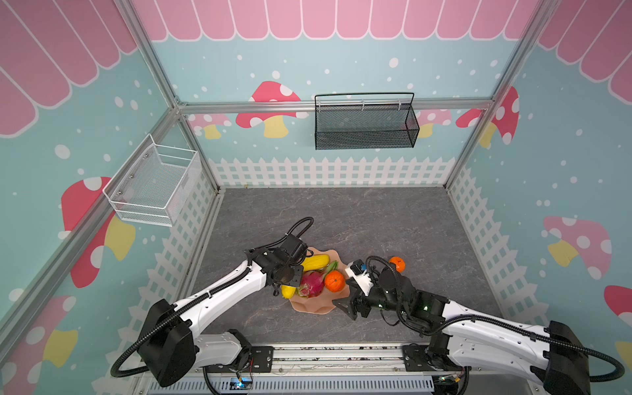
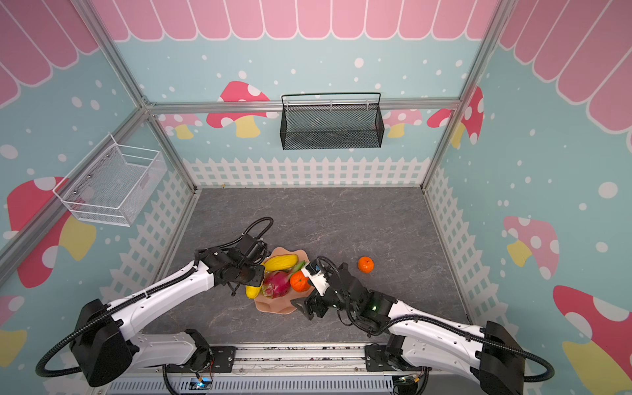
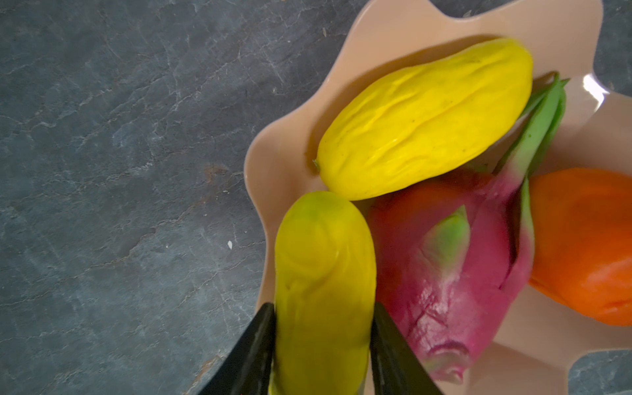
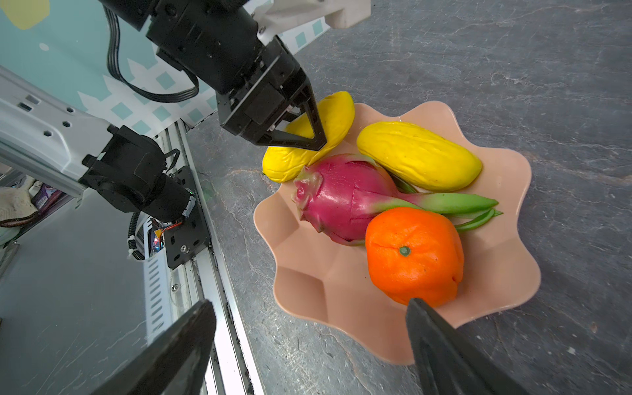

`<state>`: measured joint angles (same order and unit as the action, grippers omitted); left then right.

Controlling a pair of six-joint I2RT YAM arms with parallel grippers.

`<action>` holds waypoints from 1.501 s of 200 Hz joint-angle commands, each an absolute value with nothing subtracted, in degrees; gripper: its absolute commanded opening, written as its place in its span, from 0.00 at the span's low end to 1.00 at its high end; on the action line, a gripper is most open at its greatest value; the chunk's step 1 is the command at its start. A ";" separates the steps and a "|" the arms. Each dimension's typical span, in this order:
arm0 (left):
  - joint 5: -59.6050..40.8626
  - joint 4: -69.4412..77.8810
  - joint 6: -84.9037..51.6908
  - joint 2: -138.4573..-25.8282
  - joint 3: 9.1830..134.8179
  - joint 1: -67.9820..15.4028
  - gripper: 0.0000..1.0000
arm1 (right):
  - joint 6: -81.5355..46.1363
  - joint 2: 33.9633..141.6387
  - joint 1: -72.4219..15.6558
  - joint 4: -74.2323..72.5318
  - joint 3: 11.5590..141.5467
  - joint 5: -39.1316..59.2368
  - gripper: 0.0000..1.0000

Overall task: Place and organize the fake fruits in the fruit bowl
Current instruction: 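Lower the yellow fruit with the left gripper into the bowl's near edge and release, then grasp the small tangerine with the right gripper and lift it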

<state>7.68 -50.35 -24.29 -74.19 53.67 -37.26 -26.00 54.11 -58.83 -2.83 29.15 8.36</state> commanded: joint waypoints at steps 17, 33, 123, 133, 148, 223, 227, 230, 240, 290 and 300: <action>7.03 -49.31 -25.40 -74.70 53.53 -37.45 0.46 | -26.19 54.49 -58.61 -2.83 28.53 7.82 0.90; 7.11 -49.31 -25.34 -74.23 53.61 -37.49 0.50 | -26.10 54.54 -58.69 -2.81 28.53 7.60 0.90; 6.57 -48.95 -24.58 -62.58 55.38 -38.75 0.84 | -35.73 48.52 -40.19 9.87 28.57 -6.27 0.87; 5.47 -48.17 -24.20 -60.56 54.99 -39.15 0.92 | -34.91 48.10 -36.20 11.82 28.96 -8.61 0.87; 2.94 -46.35 -23.56 -57.20 53.70 -40.09 1.00 | -33.10 49.89 -30.61 15.13 30.69 -10.15 0.86; -11.12 -36.59 -20.23 -46.28 42.00 -44.37 1.00 | -27.46 64.57 -15.77 12.65 32.70 -6.62 0.84; -11.23 -36.47 -20.00 -45.96 41.58 -44.49 1.00 | -27.13 64.96 -15.61 12.00 32.77 -6.14 0.84; -11.25 -36.35 -19.81 -45.77 41.31 -44.50 1.00 | -26.88 65.36 -15.55 11.50 32.78 -5.40 0.84; -11.34 -36.23 -19.36 -45.25 40.72 -44.56 1.00 | -26.52 66.52 -15.21 10.48 33.10 -3.92 0.83; -10.91 -35.59 -18.85 -42.66 39.56 -44.56 1.00 | -25.49 74.11 -15.06 6.91 33.93 -3.77 0.80; -10.43 -35.60 -18.88 -42.39 39.48 -44.56 1.00 | -25.32 75.42 -15.03 6.41 34.18 -4.42 0.79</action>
<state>-10.15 -37.01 -20.12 -43.57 40.16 -44.38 -26.15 72.99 -15.38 8.99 33.01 -4.43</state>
